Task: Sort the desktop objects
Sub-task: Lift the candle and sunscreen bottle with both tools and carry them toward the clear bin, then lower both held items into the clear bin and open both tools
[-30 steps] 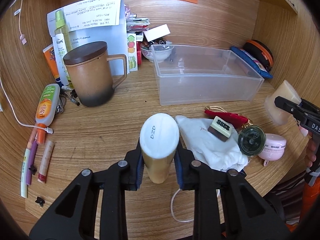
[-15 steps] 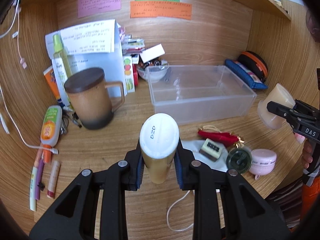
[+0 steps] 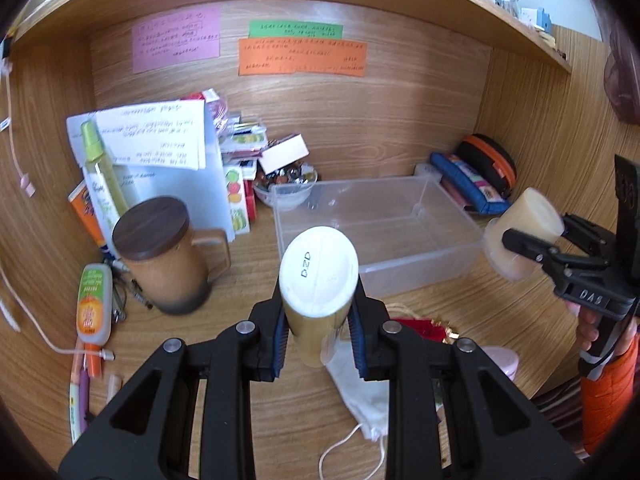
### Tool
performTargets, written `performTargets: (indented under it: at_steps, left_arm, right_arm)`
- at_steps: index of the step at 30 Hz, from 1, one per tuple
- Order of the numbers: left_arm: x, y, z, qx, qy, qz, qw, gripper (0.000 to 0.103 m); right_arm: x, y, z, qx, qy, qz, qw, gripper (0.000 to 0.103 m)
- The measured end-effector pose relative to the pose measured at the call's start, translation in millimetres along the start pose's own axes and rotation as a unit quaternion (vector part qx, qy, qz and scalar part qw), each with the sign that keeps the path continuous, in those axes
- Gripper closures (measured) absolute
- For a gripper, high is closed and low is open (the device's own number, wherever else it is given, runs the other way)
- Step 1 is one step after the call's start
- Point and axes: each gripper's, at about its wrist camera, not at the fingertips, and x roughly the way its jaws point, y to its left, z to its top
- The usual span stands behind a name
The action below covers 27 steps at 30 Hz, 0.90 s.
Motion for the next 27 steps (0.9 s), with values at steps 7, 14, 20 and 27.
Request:
performTargets:
  at_steps: [7, 14, 20, 27]
  left_arm:
    - [7.0, -5.1, 26.0, 0.007, -0.008, -0.015, 0.9998, 0.077]
    - [23.7, -11.6, 46.5, 0.019, -0.003, -0.017, 0.9997, 0.077]
    - [52.0, -11.4, 59.3, 0.022, 0.017, -0.023, 0.9994, 0.077]
    - [87.3, -6.9, 66.7, 0.023, 0.042, -0.024, 0.9986, 0.077]
  right_arm:
    - [10.8, 0.4, 16.8, -0.019, 0.001, -0.002, 1.000, 0.048]
    - [26.5, -1.6, 35.3, -0.026, 0.000, 0.003, 1.000, 0.048]
    - [47.5, -3.6, 47.8, -0.026, 0.007, 0.011, 1.000, 0.048]
    - [82.4, -7.9, 57.1, -0.029, 0.031, 0.018, 0.999, 0.048]
